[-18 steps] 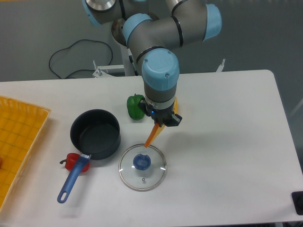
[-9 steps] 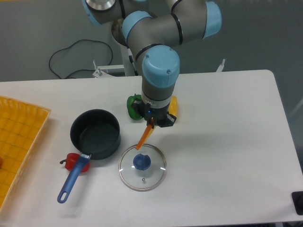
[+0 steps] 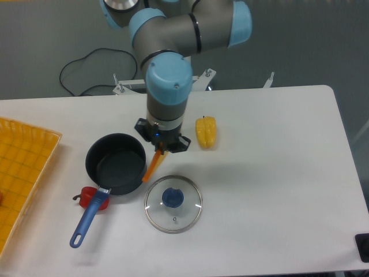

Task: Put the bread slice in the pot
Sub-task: 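Carry the held bread slice over the black saucepan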

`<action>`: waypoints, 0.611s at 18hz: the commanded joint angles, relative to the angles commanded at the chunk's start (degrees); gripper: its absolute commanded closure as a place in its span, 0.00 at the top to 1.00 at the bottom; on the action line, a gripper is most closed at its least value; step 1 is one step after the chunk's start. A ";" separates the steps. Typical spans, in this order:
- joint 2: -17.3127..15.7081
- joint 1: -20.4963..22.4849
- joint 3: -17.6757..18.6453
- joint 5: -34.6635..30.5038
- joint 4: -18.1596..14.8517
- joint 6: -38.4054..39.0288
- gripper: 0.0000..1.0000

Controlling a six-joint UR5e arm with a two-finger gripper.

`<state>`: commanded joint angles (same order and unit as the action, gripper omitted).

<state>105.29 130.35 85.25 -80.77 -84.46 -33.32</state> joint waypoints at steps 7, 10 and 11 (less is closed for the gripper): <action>-0.26 -5.28 -0.09 0.17 -2.54 3.00 0.22; -1.23 -6.42 -0.09 1.32 -4.65 3.79 0.22; -1.32 -6.86 -0.09 1.58 -5.44 4.05 0.22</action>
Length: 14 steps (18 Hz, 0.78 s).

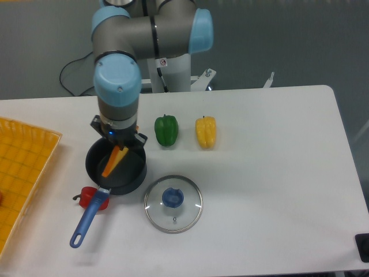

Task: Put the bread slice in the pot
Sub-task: 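Carry the held bread slice over the black saucepan, then swing the held slice past the saucepan toward the yellow tray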

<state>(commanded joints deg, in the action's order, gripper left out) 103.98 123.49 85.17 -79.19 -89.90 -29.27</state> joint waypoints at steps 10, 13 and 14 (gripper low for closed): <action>0.00 -6.50 1.75 1.50 -2.03 5.45 0.22; 0.09 -7.56 2.63 1.50 -2.12 5.45 0.21; 0.26 -7.65 2.90 1.50 -2.20 5.45 0.21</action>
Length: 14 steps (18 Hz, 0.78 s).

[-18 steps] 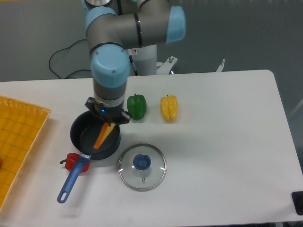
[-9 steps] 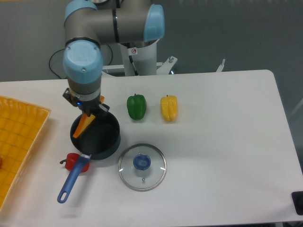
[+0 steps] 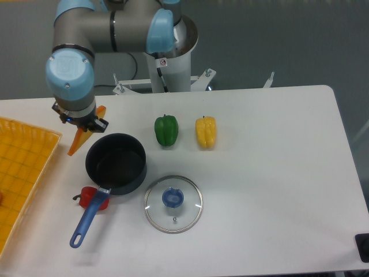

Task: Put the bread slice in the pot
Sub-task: 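Swing the held slice past the saucepan toward the yellow tray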

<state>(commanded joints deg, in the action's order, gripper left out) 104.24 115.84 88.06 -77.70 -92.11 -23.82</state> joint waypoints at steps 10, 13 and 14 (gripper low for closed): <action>0.96 0.44 -0.26 -0.44 0.70 -0.09 0.21; 2.11 0.70 -1.49 -1.67 0.70 -0.09 0.21; 2.46 0.79 -1.84 -1.67 0.70 -0.17 0.21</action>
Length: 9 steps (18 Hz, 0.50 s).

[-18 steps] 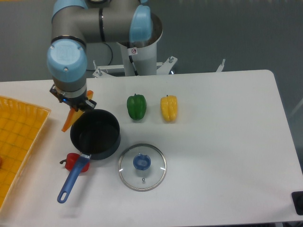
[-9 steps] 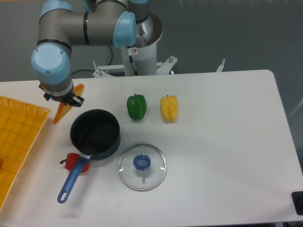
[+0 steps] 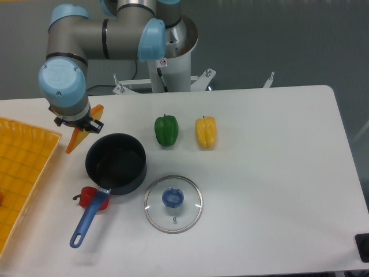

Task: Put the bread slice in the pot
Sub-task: 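Swing the held slice past the saucepan toward the yellow tray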

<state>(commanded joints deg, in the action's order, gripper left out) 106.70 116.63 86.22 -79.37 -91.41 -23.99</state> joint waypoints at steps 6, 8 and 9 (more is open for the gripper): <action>0.44 0.97 -0.71 -1.05 0.17 -0.53 0.21; 0.88 1.06 -0.71 -1.40 0.88 -0.44 0.21; 0.97 1.32 -0.71 -1.67 1.05 -0.53 0.21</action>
<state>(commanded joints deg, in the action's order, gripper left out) 107.67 117.95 85.52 -81.03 -90.35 -24.52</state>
